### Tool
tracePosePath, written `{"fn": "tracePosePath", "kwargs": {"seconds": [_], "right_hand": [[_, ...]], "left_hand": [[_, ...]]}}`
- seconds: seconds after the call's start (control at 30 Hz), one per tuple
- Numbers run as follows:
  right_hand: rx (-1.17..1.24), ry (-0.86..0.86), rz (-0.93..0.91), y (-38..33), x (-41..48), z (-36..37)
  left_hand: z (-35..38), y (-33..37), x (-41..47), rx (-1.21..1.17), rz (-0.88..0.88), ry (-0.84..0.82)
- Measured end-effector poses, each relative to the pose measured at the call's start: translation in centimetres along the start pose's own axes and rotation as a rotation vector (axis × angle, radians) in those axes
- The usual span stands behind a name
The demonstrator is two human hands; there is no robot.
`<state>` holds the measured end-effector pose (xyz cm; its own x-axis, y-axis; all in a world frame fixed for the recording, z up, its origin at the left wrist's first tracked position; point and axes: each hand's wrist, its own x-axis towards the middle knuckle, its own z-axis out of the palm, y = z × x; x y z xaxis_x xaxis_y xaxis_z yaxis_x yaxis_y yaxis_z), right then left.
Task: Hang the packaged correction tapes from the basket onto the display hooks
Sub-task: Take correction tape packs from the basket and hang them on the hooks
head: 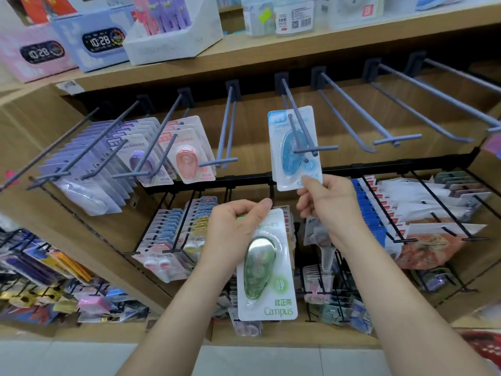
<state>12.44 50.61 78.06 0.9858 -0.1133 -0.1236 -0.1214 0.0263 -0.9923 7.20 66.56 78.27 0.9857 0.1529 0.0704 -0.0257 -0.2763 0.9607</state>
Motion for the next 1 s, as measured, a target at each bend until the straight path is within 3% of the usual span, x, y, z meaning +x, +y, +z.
{"fn": "tracePosePath", "kwargs": {"seconds": [0.13,0.23,0.3,0.43,0.5,0.67,0.8,1.0], "right_hand": [[0.027,0.055,0.062,0.6,0.9,0.6],[-0.15,-0.008,0.135,1.7,-0.6,-0.1],[-0.242,-0.188,0.153,2.2,-2.4,-0.8],[-0.21,-0.83,0.183,2.8,-5.7,-1.5],[-0.195,-0.945,0.168,3.1,-6.2,-1.5],[-0.181,-0.787,0.064,3.8,-6.6,-0.7],[-0.151,-0.632,0.011,4.3,-6.6,-0.1],[-0.021,-0.431,-0.074,4.2,-6.9,2.2]], "left_hand": [[-0.4,0.2,-0.4,0.001,0.03,0.061],[-0.7,0.3,-0.3,-0.012,0.054,0.104],[-0.7,0.2,-0.2,-0.016,0.07,0.126],[-0.9,0.0,-0.2,0.01,0.119,0.171],[-1.2,0.2,-0.3,0.049,0.146,0.197],[-2.5,1.4,-1.2,-0.088,0.113,0.085],[-4.9,1.9,-2.1,0.006,0.183,-0.027],[-5.6,3.3,-3.2,-0.045,0.363,0.058]]}}
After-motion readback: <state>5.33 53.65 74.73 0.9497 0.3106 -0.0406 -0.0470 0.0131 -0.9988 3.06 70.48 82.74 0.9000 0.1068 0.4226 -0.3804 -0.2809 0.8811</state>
